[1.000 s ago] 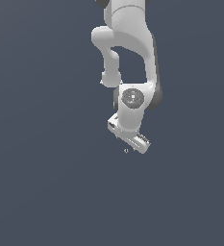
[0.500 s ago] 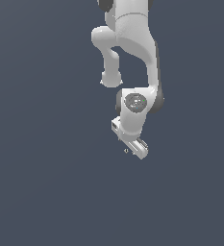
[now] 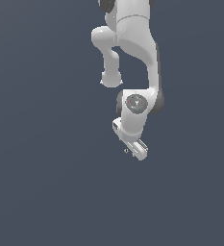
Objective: Pick up the object and move it to a goal position.
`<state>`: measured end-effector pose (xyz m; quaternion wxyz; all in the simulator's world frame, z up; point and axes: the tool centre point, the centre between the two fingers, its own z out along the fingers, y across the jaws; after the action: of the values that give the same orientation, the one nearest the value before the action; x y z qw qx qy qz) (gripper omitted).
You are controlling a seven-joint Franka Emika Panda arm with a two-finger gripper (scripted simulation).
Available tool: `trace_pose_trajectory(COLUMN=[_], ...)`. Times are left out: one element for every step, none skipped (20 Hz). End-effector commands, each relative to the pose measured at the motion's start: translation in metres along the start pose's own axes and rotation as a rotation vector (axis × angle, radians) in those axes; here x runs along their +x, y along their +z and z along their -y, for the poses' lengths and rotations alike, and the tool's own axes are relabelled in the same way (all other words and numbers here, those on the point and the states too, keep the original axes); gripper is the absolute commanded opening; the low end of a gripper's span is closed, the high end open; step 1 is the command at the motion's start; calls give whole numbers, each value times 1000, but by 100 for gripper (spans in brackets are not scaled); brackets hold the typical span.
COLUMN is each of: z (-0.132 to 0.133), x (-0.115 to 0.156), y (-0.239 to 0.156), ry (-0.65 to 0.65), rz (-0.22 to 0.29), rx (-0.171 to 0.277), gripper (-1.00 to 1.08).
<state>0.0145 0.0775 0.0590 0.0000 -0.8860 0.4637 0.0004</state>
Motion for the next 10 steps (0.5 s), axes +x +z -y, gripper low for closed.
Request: trace_pose_trajectory(z=[0,0,0,0,0,-1,-1,-1,-1,-1], x=[0,0,0,0,0,0,0,0,0,0], y=[1,3,6,9,13,18,24,30,35,39], ry=[0,1,1,1,2,2,3,3,4,4], rz=[0,0,0,0,0,0,0,0,0,0], rx=[0,0,0,0,0,0,0,0,0,0], gripper=[100,100,100,100,100,100,100,100,100,100])
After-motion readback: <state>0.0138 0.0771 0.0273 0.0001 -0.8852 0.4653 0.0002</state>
